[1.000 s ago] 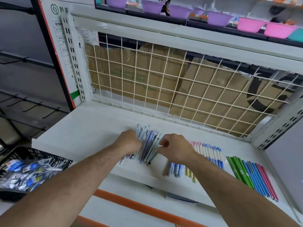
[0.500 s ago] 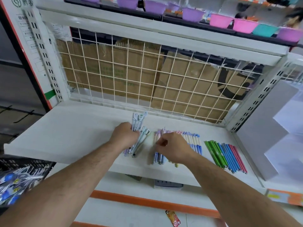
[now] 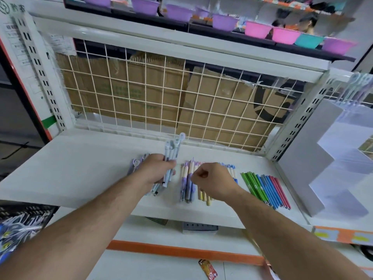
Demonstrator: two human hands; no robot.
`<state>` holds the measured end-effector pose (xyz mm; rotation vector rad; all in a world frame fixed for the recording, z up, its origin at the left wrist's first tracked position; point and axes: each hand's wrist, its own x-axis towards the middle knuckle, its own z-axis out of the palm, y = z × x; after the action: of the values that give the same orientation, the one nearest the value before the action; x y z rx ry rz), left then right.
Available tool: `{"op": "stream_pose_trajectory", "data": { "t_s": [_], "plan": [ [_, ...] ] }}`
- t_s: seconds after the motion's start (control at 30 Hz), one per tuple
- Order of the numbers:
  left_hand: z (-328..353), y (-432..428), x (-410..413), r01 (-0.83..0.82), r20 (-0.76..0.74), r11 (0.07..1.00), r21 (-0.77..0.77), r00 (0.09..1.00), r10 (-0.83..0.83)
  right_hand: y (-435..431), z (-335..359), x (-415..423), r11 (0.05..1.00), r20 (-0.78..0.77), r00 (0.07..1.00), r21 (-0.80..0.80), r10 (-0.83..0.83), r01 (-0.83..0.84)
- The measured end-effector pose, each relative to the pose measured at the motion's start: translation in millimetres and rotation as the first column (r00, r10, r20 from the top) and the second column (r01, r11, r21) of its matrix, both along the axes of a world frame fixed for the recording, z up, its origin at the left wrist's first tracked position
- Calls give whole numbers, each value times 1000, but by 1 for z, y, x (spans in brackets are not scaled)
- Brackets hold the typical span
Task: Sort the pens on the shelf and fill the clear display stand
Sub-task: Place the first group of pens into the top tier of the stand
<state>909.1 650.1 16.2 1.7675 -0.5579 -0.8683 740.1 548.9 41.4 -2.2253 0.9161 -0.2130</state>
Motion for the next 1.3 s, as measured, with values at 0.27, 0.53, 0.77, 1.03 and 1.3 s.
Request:
{"op": "stream_pose_trajectory", "data": {
  "t_s": [0.27, 0.53, 0.77, 1.03, 1.3],
  "plan": [
    [26, -22, -45, 118, 63, 989, -85, 992, -113, -20, 22, -20, 985, 195, 968, 104, -158, 140],
    [48, -72, -147, 230, 198, 970, -79, 957, -211, -69, 40, -110, 967, 318, 921, 190, -223, 168],
    [55, -128, -260, 239, 188, 965, -105, 958, -217, -120, 57, -219, 974, 331, 922, 169, -202, 153],
    [78, -195, -347, 285, 185, 944, -166, 949, -254, -178, 85, -309, 967, 364, 901, 176, -237, 184],
    [96, -265, -359, 352, 222, 915, -197, 925, -309, -231, 106, -328, 954, 393, 870, 134, -299, 267]
  ]
}}
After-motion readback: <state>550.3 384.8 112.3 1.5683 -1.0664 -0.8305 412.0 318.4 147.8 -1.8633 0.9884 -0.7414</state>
